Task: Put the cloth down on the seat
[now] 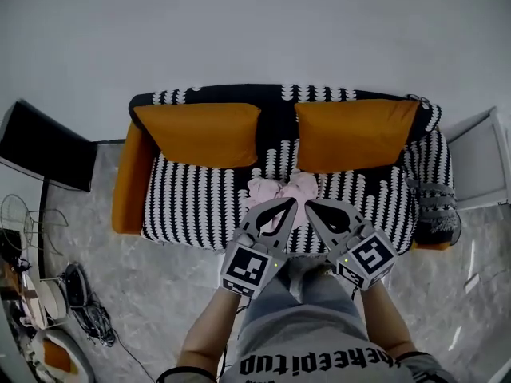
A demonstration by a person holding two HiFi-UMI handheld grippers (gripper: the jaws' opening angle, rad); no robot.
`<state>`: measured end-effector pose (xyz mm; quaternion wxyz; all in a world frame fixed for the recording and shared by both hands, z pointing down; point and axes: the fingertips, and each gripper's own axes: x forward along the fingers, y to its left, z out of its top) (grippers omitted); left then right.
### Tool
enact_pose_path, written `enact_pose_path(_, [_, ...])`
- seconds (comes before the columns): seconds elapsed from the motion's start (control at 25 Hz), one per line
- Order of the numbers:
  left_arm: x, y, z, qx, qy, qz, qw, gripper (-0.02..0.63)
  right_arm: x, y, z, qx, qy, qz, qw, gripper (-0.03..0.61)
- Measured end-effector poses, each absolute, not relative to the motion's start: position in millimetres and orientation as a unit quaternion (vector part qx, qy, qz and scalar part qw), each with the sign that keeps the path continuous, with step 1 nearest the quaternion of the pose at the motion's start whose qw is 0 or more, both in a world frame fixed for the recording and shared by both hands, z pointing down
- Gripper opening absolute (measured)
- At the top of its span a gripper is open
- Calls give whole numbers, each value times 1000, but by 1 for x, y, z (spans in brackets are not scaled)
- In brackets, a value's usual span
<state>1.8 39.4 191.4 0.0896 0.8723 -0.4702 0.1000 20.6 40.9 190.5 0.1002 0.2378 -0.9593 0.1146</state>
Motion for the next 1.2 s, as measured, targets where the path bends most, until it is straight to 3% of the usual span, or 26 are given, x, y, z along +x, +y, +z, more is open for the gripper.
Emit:
enact_pose_path(0.28, [-1,42,160,866,-489,75,65,25,19,43,167,209,-970,99,79,-5])
enact_pose_path(1.2, [5,59,141,853,-514,54,76,25,16,62,133,173,-982,53,56,-5])
